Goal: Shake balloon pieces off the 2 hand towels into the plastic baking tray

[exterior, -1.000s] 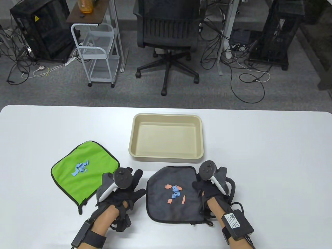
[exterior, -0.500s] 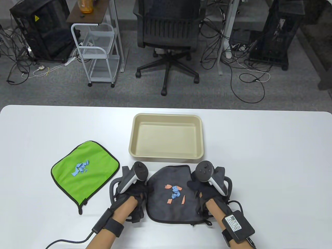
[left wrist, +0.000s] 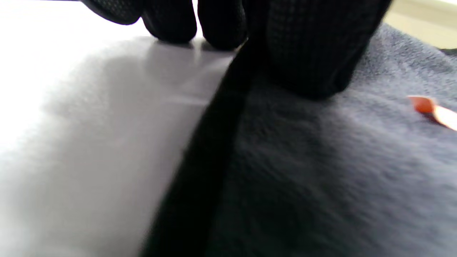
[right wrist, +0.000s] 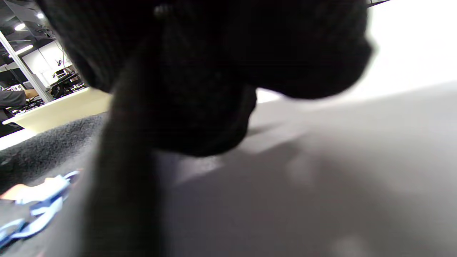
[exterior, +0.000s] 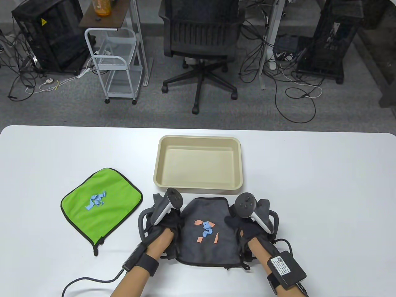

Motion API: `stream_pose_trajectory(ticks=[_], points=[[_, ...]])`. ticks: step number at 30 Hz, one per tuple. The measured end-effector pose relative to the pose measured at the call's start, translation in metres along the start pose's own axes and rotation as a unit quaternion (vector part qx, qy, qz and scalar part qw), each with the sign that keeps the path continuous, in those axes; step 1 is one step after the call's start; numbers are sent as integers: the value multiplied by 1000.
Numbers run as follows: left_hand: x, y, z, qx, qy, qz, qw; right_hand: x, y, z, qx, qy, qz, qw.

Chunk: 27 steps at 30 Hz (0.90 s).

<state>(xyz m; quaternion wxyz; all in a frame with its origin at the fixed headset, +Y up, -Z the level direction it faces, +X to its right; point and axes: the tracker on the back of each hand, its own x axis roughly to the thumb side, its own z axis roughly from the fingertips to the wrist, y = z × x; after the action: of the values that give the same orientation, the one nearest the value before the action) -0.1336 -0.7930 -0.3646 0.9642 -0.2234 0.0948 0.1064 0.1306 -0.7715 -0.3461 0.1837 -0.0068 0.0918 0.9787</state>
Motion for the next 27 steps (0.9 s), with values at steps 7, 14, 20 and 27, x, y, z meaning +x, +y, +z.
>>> stream_pose_trajectory(ticks=[7, 14, 20, 27], points=[[11, 15, 16, -20, -25, 5, 999, 9, -7, -1, 10, 11, -29, 999], [24, 35, 22, -73, -25, -39, 996, 19, -19, -4, 40, 37, -37, 998], [33, 61, 26, -116, -31, -11, 993, 41, -40, -9, 72, 45, -90, 992], [34, 98, 30, -113, -16, 1, 993, 72, -68, -14, 62, 27, -91, 994]])
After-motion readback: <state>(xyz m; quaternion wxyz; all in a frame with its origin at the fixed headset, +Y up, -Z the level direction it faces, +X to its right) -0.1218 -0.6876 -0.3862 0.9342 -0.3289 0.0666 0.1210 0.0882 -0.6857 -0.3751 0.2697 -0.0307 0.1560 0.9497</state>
